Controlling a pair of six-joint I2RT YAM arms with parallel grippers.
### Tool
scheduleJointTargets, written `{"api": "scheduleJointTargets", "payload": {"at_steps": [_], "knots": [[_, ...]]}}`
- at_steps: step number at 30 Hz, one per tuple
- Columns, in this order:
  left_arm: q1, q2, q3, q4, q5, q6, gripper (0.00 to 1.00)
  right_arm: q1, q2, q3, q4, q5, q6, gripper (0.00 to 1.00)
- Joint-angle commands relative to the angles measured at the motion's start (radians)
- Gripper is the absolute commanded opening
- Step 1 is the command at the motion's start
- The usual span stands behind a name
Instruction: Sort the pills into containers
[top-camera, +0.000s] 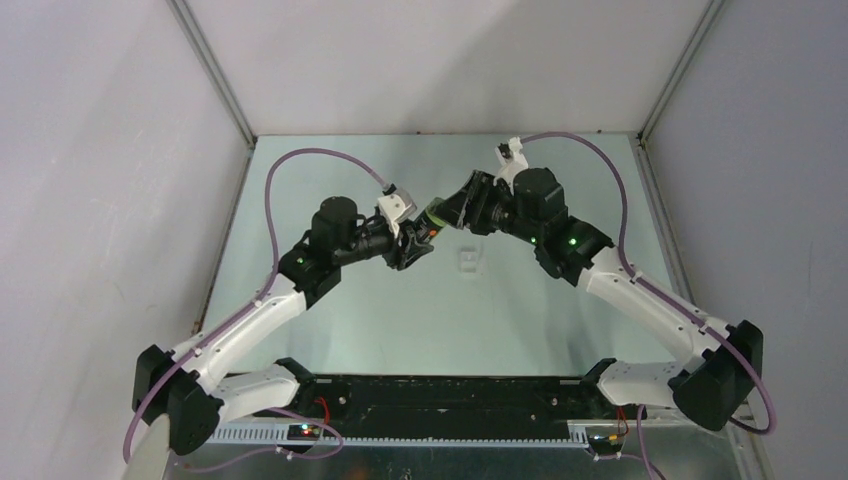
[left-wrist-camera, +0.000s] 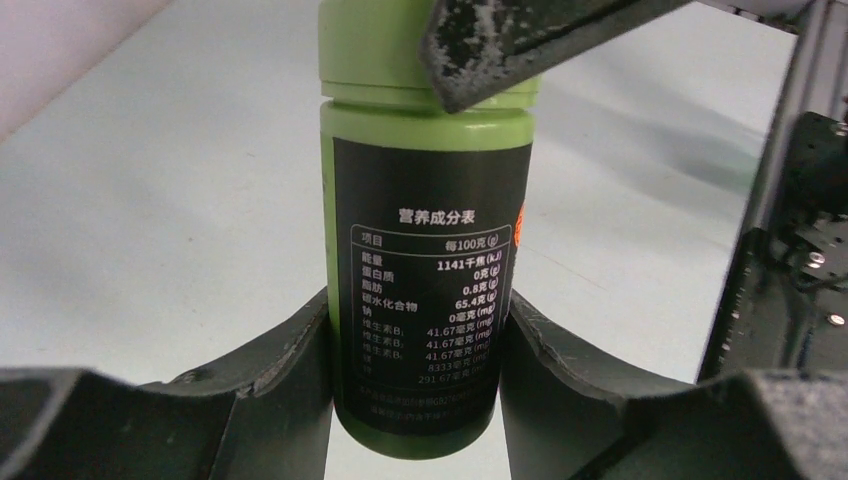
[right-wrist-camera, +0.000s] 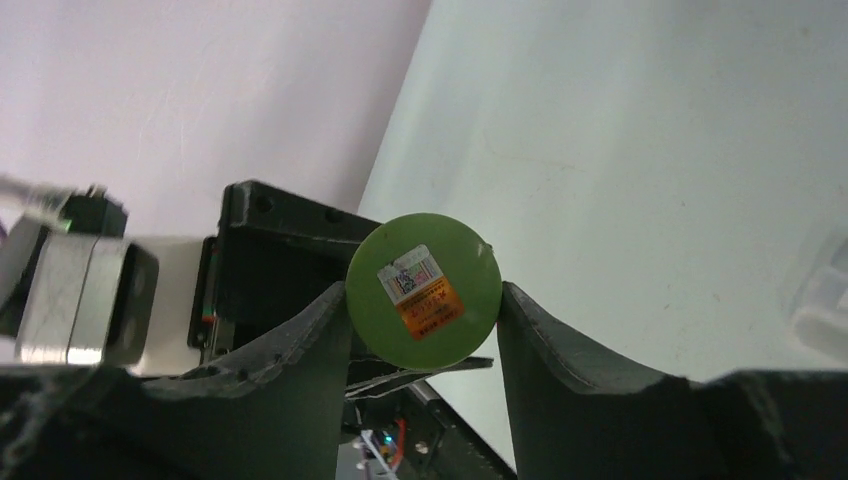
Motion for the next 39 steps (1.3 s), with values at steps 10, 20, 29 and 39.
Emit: {"api": "scheduleJointTargets", "payload": {"at_steps": [10, 20, 29, 39], "knots": [[-0.006, -0.033, 0.068, -0.021, 0.245, 0.047, 0.0, -0.167, -0.104, -0.126, 0.219, -0.443, -0.206, 0.97], [-0.006, -0.021, 0.069, -0.008, 0.054, 0.067, 0.0, -0.017, -0.138, -0.057, 0.063, 0.026, 0.047, 0.98], [-0.007, 0.0, 0.09, -0.001, 0.037, 0.037, 0.0, 0.031, -0.058, 0.025, -0.07, 0.144, 0.075, 0.91], [-0.006, 0.014, 0.094, -0.004, 0.035, 0.02, 0.0, 0.037, -0.033, 0.043, -0.046, 0.137, 0.058, 0.63]]}}
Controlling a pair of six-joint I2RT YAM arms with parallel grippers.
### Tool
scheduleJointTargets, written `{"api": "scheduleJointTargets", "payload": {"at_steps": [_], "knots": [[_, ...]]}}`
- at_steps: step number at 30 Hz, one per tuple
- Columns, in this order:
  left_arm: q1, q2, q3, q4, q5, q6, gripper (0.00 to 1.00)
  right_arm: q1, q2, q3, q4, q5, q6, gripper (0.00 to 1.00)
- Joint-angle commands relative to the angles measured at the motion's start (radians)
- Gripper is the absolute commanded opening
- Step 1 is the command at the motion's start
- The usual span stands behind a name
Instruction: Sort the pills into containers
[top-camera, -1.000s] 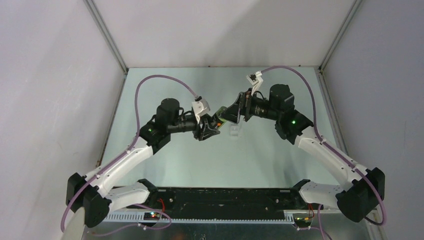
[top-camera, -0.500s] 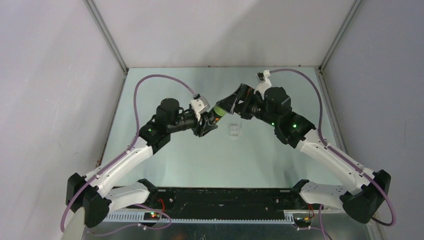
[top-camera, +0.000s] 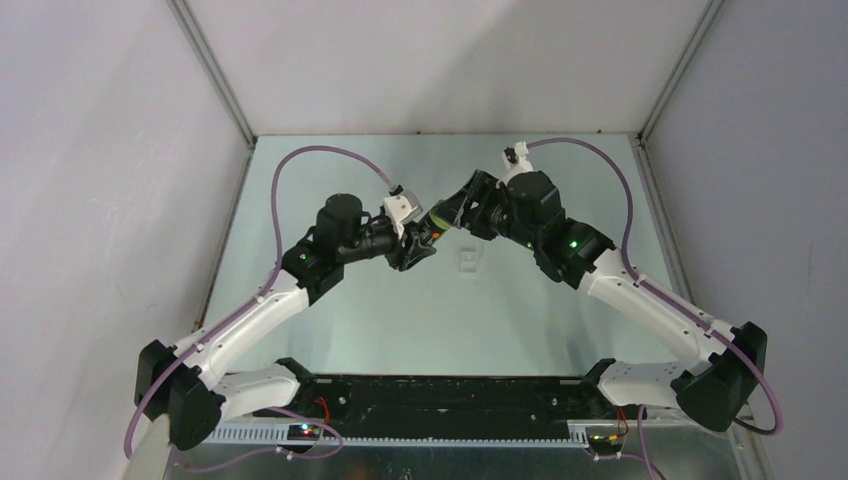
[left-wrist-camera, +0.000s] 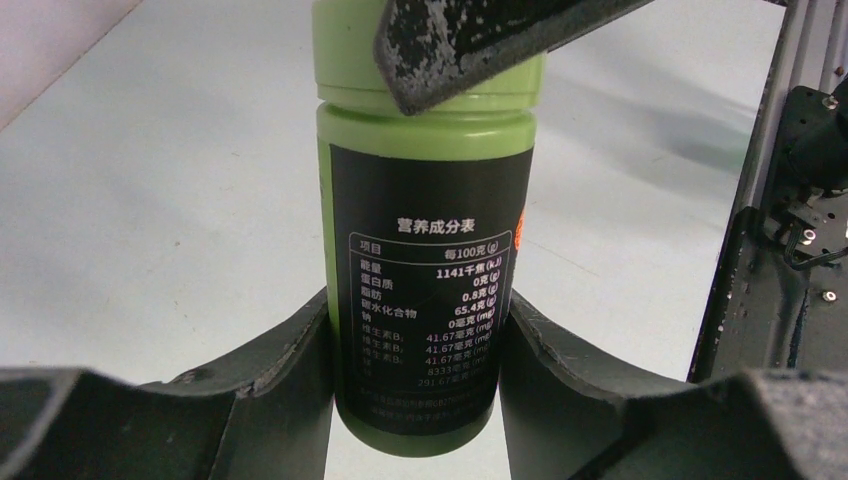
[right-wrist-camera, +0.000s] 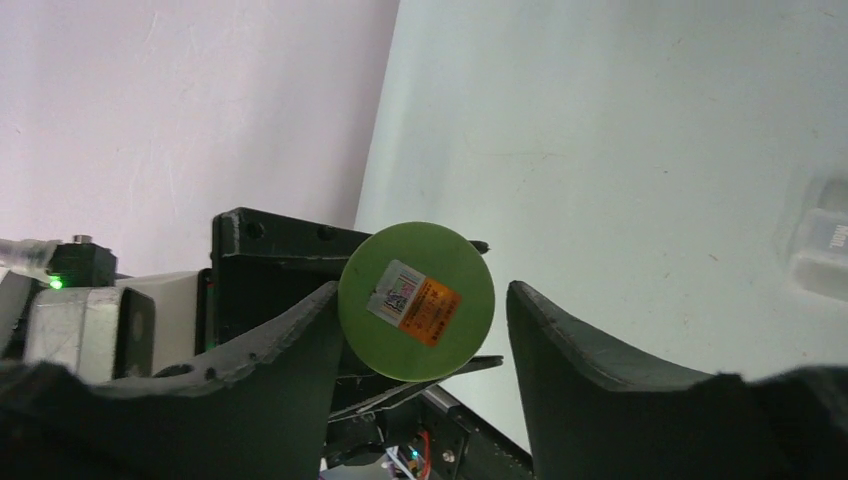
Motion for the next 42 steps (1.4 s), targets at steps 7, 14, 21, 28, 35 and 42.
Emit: {"api": "scheduleJointTargets", "payload": {"at_steps": [7, 14, 21, 28, 35, 42], "knots": [[0.001, -0.003, 0.071, 0.046, 0.027, -0.038, 0.0, -0.006, -0.02, 0.048, 0.059, -0.086, -0.124, 0.38], [0.0, 0.003, 0.091, 0.021, 0.206, -0.071, 0.0, -0.12, -0.104, -0.005, 0.168, -0.469, -0.43, 0.35], [-0.002, -0.017, 0.079, 0.001, 0.372, -0.034, 0.0, -0.216, -0.138, -0.023, 0.203, -0.72, -0.533, 0.31], [-0.001, -0.026, 0.09, -0.05, 0.511, 0.038, 0.0, -0.257, -0.169, -0.022, 0.195, -0.844, -0.572, 0.29], [-0.003, 0.003, 0.122, -0.073, 0.615, 0.022, 0.0, -0.259, -0.201, -0.021, 0.159, -0.857, -0.668, 0.26], [-0.003, 0.003, 0.117, -0.055, 0.553, 0.027, 0.0, -0.249, -0.185, -0.017, 0.132, -0.778, -0.599, 0.85]]}}
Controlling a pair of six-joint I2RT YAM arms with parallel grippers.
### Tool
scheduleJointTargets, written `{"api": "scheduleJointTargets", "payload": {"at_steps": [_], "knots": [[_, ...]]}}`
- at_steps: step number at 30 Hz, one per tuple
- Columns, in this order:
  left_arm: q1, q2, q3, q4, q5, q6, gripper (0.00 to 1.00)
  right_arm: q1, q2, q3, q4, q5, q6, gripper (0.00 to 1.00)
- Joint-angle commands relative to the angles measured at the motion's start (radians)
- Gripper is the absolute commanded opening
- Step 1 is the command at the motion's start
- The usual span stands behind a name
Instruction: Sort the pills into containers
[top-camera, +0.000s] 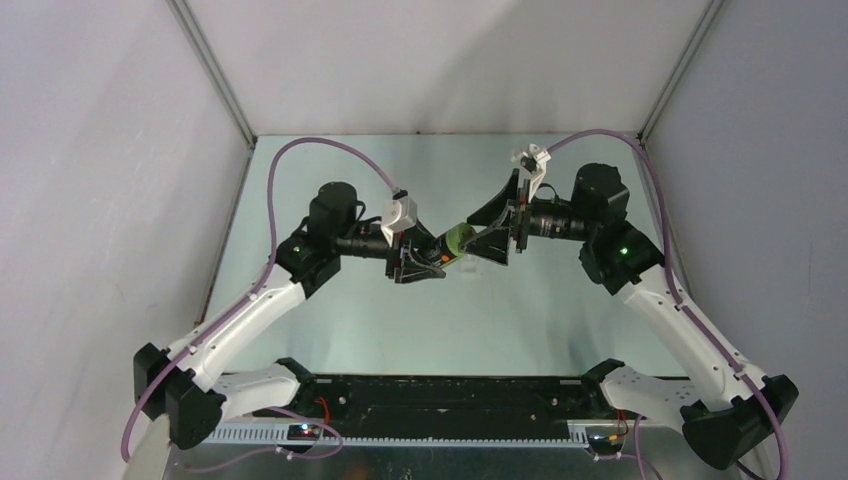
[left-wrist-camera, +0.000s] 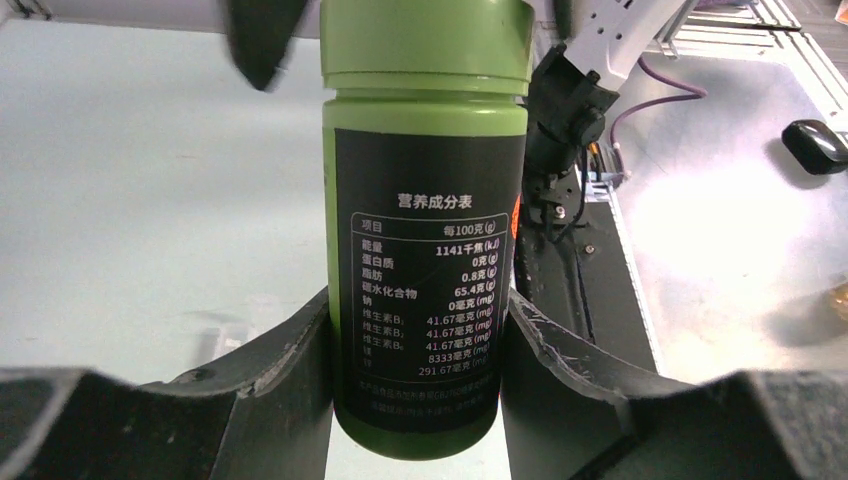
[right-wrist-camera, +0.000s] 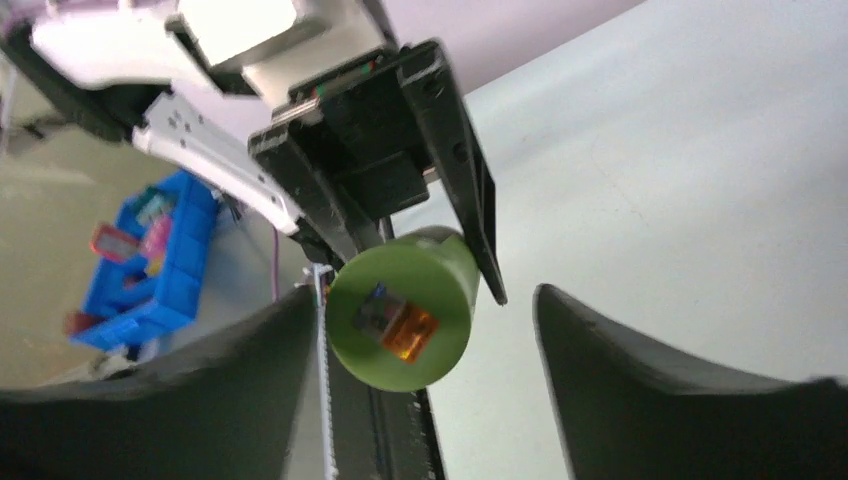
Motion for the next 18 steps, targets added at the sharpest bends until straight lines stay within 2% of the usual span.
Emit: {"api": "scheduleJointTargets", "payload": {"at_steps": [1, 3, 8, 10, 14, 18], "knots": [[-0.004, -0.004, 0.013, -0.027, 0.02, 0.037, 0.0, -0.003, -0.013, 0.028, 0.033, 0.13, 0.042, 0.96], [-0.004, -0.005, 0.009, -0.013, -0.041, 0.029, 0.0, 0.049, -0.014, 0.038, 0.018, 0.228, 0.075, 0.99], [-0.006, -0.028, -0.016, 0.019, -0.157, 0.02, 0.0, 0.126, 0.027, 0.087, -0.04, 0.495, 0.244, 0.99], [-0.005, -0.034, -0.025, 0.025, -0.186, 0.02, 0.0, 0.149, 0.047, 0.106, -0.058, 0.551, 0.304, 0.99], [-0.007, -0.042, -0.034, 0.037, -0.238, 0.014, 0.0, 0.199, 0.089, 0.16, -0.147, 0.666, 0.32, 0.98], [-0.007, -0.052, -0.045, 0.058, -0.27, 0.006, 0.0, 0.205, 0.121, 0.203, -0.251, 0.705, 0.337, 0.91]]}}
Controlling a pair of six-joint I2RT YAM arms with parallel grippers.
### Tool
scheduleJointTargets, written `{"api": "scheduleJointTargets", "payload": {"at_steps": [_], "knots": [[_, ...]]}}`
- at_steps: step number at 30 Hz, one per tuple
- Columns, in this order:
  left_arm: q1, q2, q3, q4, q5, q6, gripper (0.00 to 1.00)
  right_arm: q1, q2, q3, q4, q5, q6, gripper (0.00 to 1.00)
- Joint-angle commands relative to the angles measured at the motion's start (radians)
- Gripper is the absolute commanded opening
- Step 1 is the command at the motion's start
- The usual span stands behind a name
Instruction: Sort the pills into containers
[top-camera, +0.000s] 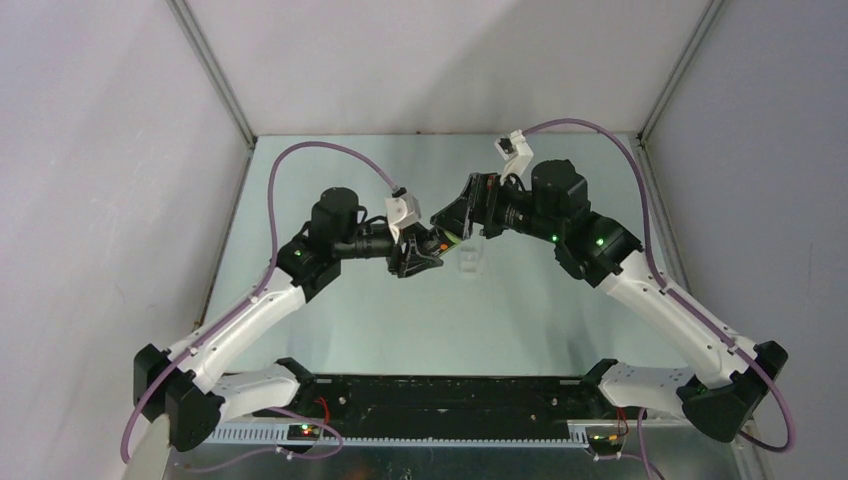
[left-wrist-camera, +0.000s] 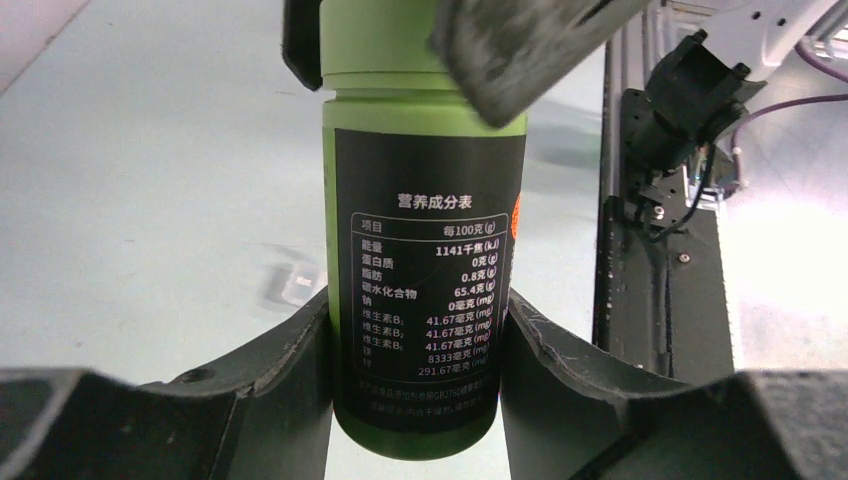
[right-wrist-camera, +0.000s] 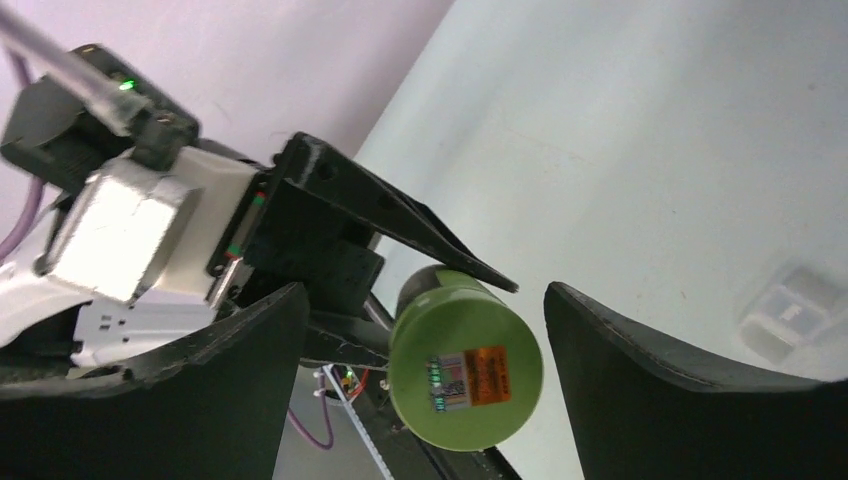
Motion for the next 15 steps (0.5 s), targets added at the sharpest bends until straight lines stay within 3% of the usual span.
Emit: {"api": "scheduleJointTargets", "payload": {"at_steps": [1, 5, 15], "knots": [[-0.003, -0.043, -0.007, 0.083, -0.057, -0.008, 0.0, 0.01, 0.022, 0.072, -0.123, 0.122, 0.055, 0.89], [-0.004, -0.04, -0.009, 0.087, -0.059, -0.013, 0.0, 0.008, 0.023, 0.073, -0.143, 0.119, 0.091, 0.77], [-0.003, -0.032, -0.009, 0.093, -0.035, -0.028, 0.0, -0.053, -0.035, -0.012, 0.013, -0.167, 0.053, 0.37]]}}
